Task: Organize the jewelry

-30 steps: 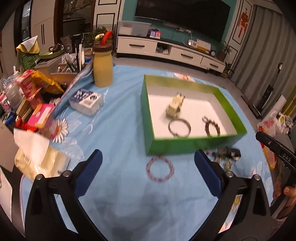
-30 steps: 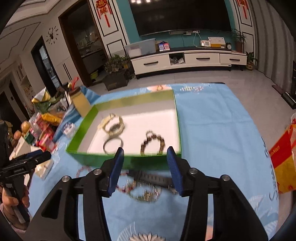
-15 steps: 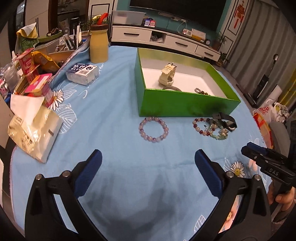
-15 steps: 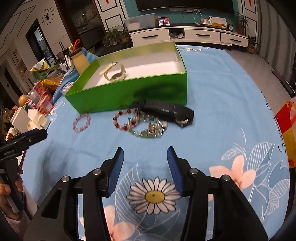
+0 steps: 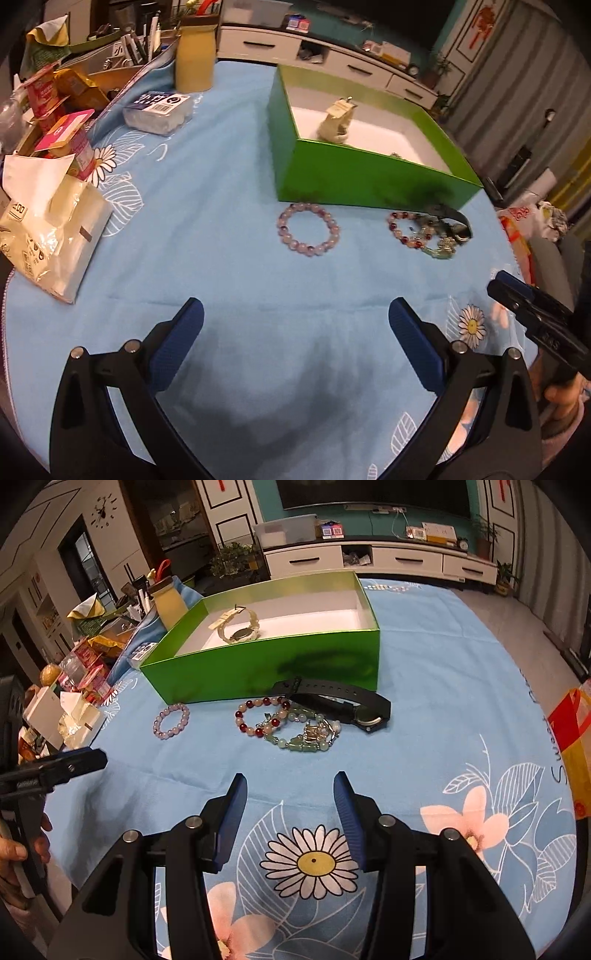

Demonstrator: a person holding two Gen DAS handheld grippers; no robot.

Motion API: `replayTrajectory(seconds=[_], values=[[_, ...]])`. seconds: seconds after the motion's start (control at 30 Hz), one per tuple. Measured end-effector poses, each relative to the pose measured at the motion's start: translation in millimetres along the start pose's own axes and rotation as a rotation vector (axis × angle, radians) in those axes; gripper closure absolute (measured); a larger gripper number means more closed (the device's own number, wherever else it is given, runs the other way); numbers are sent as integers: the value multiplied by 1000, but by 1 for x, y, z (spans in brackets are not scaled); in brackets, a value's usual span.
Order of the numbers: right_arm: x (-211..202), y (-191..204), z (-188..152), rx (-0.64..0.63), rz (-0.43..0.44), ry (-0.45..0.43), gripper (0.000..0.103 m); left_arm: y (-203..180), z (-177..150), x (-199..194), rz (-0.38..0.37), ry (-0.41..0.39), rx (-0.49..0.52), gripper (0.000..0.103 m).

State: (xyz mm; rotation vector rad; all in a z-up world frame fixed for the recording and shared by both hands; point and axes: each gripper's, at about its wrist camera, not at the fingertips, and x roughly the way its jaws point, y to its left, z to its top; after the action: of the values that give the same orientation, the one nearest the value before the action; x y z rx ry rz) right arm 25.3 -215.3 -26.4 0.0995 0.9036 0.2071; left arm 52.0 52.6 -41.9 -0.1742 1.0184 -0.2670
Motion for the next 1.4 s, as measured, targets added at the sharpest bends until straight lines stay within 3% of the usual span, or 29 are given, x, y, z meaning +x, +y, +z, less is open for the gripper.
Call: replayTrajectory(seconds=[0.1,0.4,0.63,0.93,1.0,1.2,1.33,1.4], values=[[5,1,0,5,15,8,53,-8,-2,2,-60,-28,4,2],[22,-1,1,7,28,30,53,-34,-5,19,-63,-34,118,3],[35,-8,9,41,40,18,54,-35,4,28,-97,-36,125,14],[55,-12,24,38,-8,-1,68,-38,13,41,-85,-32,165,19],[59,-13,26,32,-18,-1,71,-39,15,44,-85,-31,174,24],[72,-15,31,12,-39,6,76,-38,21,54,-91,-15,181,25],[72,-13,30,-16,-45,-11,88,-37,22,59,-101,-6,180,25],[66,-14,30,1,-22,-35,89,-36,22,60,-112,-2,176,25]])
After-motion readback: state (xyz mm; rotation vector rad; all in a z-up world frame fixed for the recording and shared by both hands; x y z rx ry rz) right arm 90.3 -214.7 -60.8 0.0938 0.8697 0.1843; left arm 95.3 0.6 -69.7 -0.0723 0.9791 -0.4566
